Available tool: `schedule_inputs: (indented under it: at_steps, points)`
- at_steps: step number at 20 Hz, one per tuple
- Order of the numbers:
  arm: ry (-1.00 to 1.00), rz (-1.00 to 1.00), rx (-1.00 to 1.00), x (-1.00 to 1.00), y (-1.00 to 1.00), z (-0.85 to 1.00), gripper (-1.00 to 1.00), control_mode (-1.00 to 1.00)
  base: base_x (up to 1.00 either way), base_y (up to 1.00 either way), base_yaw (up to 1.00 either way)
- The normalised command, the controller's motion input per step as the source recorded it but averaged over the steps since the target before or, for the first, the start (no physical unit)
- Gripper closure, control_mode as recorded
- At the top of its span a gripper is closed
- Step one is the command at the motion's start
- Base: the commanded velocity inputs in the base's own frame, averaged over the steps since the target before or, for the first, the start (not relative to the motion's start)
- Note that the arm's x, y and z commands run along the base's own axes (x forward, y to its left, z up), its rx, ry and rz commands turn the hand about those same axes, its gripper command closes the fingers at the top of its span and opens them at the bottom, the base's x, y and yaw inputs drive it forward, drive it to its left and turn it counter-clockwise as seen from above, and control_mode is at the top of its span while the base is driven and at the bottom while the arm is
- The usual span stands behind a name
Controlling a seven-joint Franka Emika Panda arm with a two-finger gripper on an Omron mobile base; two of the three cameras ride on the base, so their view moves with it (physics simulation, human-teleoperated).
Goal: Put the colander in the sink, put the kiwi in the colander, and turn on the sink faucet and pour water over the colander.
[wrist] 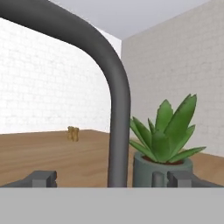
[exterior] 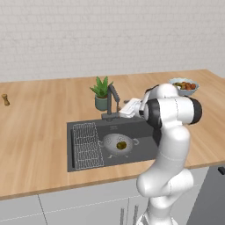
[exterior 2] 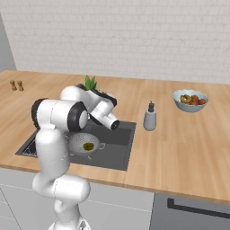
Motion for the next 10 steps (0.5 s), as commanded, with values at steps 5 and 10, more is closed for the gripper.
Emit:
schedule_inputs:
  at_steps: [5,10]
  points:
    - [0.00,0.00,0.00,0.30,0.13,-0.25,-1.00,-1.00,0.00,0.00,0.00]
    - [0.00,0.00,0.00,0.32,0.03,-0.30,-1.00,-1.00,0.00,0.00,0.00]
